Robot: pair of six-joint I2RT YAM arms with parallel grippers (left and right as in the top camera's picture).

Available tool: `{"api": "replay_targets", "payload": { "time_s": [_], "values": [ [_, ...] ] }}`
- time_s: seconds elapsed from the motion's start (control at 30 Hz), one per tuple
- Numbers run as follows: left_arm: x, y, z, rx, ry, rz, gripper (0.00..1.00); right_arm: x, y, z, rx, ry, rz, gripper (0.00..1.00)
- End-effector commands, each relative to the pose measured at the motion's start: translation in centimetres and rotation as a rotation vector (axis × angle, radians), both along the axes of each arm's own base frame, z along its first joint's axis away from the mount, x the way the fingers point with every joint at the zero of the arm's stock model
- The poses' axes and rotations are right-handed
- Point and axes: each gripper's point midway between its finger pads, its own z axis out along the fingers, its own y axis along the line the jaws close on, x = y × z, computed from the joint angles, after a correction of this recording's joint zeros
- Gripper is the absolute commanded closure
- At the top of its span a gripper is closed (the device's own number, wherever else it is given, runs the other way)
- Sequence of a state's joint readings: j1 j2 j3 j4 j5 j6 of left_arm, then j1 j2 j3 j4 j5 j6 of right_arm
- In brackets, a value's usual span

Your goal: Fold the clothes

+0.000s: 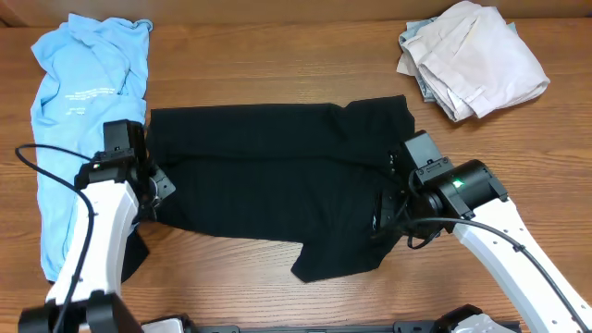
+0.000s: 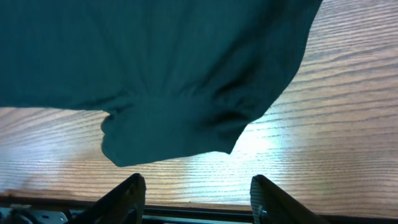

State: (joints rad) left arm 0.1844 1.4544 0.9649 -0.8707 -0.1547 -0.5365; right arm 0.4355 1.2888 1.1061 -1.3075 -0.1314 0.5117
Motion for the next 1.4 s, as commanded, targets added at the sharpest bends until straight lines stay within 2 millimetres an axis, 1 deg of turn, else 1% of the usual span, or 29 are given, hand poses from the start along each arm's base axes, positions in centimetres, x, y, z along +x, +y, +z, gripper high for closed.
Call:
{"api": "replay_targets", "payload": {
  "time_s": [0.0, 0.1, 0.23, 0.27, 0.3, 0.37, 0.5, 0.53, 0.6, 0.63, 0.77, 0.9, 1.13, 1.37],
  "values": [
    [-0.8, 1.4, -2.7, -0.012, 0.056, 0.104, 0.54, -0.4, 0.5, -0.6, 0.02, 0.021, 0.015, 0.43],
    [-1.1, 1.8, -4.4, -0.02, 0.105, 0.119, 0.56, -0.8, 0.7, -1.5, 0.034, 0.04, 0.02, 0.44],
    [-1.5, 1.7, -6.1, -0.031, 0.163, 0.121, 0.61, -1.6, 0.9, -2.6, 0.049, 0.074, 0.019, 0.44],
    [-1.6, 1.8, -6.4, -0.031, 0.173, 0.121, 0.64, -1.8, 0.9, -2.9, 0.049, 0.082, 0.019, 0.44],
    [-1.6, 1.8, -6.6, -0.032, 0.18, 0.121, 0.7, -2.0, 0.8, -3.2, 0.047, 0.09, 0.018, 0.44],
    [-1.7, 1.7, -7.0, -0.034, 0.19, 0.121, 0.75, -2.3, 0.6, -3.6, 0.04, 0.105, 0.004, 0.44],
    [-1.8, 2.1, -7.2, -0.013, 0.202, 0.123, 0.74, -3.0, 0.3, -4.3, 0.03, 0.13, -0.002, 0.44],
    [-1.9, 2.2, -7.2, -0.006, 0.204, 0.119, 0.77, -3.2, 0.2, -4.5, 0.027, 0.137, -0.002, 0.45],
    [-1.9, 2.5, -7.1, 0.008, 0.208, 0.113, 0.92, -3.6, 0.0, -5.2, 0.018, 0.158, -0.021, 0.45],
    [-1.9, 2.5, -7.1, 0.014, 0.209, 0.112, 0.96, -3.9, -0.1, -5.5, 0.014, 0.167, -0.03, 0.48],
    [-1.9, 2.5, -7.1, 0.015, 0.214, 0.088, 0.96, -4.8, -0.2, -6.8, 0.016, 0.203, -0.052, 0.52],
    [-1.9, 2.2, -7.2, -0.001, 0.211, 0.084, 0.96, -5.4, 0.5, -7.9, 0.031, 0.205, -0.032, 0.53],
    [-1.8, 2.0, -7.2, -0.012, 0.208, 0.084, 0.96, -6.0, 2.7, -9.7, 0.013, 0.18, 0.035, 0.53],
    [-1.9, 2.0, -7.2, -0.012, 0.211, 0.084, 0.96, -7.6, 4.6, -12.6, -0.058, 0.248, 0.133, 0.52]
  ]
}}
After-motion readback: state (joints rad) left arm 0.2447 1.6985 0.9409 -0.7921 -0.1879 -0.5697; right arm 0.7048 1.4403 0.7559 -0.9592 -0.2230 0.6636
